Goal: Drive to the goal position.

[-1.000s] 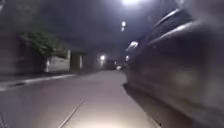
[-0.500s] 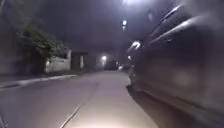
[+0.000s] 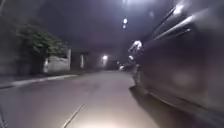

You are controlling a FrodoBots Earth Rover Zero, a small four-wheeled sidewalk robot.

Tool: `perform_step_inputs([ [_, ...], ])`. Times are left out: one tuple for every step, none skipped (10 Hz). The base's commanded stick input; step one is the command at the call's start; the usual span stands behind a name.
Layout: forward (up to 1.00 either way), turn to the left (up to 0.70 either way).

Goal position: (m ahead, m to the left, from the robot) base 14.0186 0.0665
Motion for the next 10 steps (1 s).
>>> perform_step_inputs([
  [0.7,0.0],
  [0.7,0.0],
  [0.7,0.0],
  [0.7,0.0],
  [0.7,0.0],
  [0.7,0.0],
  [0.7,0.0],
  [0.7,0.0],
  [0.7,0.0],
  [0.7,0.0],
])
